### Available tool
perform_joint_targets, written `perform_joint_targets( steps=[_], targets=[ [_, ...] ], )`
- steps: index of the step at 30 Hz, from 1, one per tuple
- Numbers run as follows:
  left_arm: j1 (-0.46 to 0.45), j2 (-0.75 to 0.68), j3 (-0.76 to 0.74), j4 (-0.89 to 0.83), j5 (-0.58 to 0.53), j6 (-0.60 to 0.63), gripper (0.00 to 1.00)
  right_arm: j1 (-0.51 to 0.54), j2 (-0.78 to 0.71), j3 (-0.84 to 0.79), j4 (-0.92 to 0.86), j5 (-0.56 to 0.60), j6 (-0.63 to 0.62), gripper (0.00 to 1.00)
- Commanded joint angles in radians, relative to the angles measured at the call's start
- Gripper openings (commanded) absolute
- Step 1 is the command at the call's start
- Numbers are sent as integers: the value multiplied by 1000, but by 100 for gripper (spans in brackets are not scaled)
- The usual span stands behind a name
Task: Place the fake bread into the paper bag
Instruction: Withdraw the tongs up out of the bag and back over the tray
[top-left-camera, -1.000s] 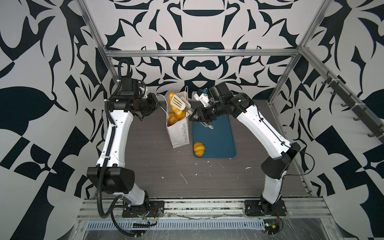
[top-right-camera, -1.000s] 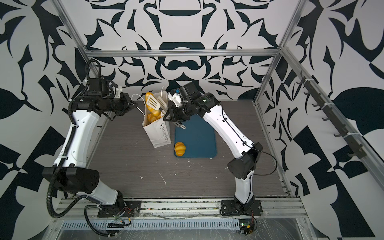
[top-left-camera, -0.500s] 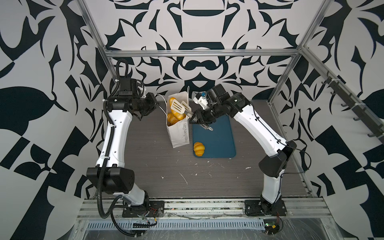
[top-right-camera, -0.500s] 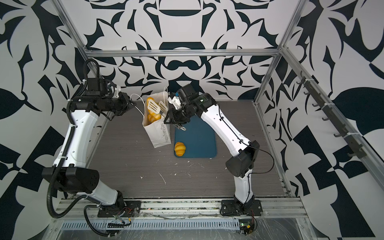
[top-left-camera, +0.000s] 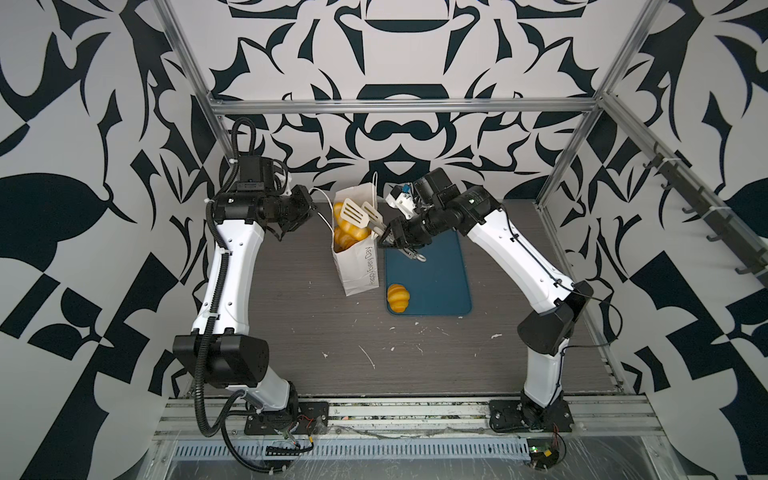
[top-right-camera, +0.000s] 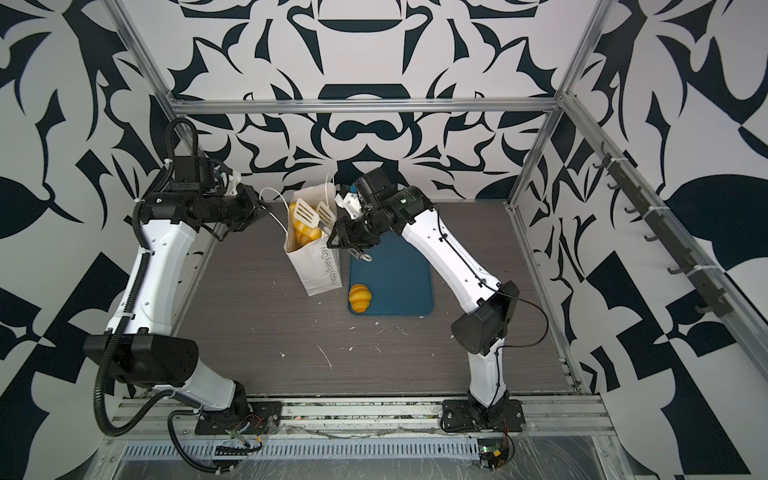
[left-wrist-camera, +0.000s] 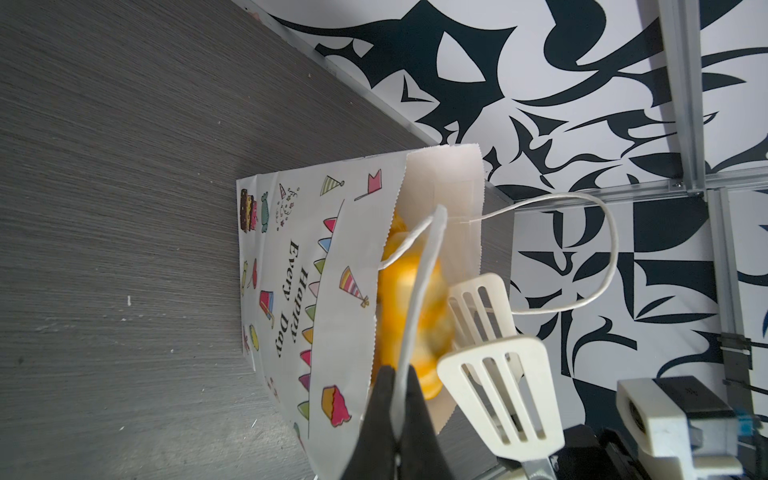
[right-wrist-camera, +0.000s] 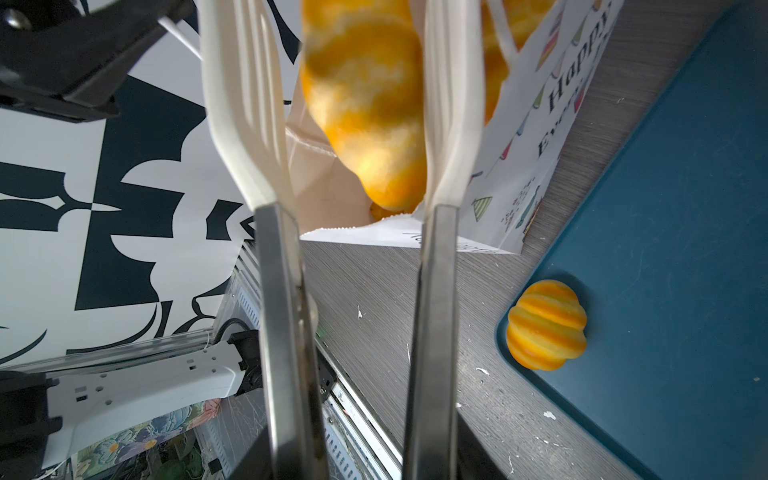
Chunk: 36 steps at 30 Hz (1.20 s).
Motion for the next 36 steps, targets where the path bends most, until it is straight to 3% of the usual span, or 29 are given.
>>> perform_joint_targets(
  steps=[1,24,31,36],
  targets=[
    [5,-7,9,-32,3,9,0,3,-42,13,33,-22,-12,48],
    [5,-30,-24,-15,5,-4,0,-15,-158,71,-2,69,-58,45],
    [5,-35,-31,-16,5,-4,0,-72,-215,52,-31,93,-71,45],
    [6,-36,-30,-14,5,-6,0,-149,-284,-55,-21,81,-63,44]
  ],
)
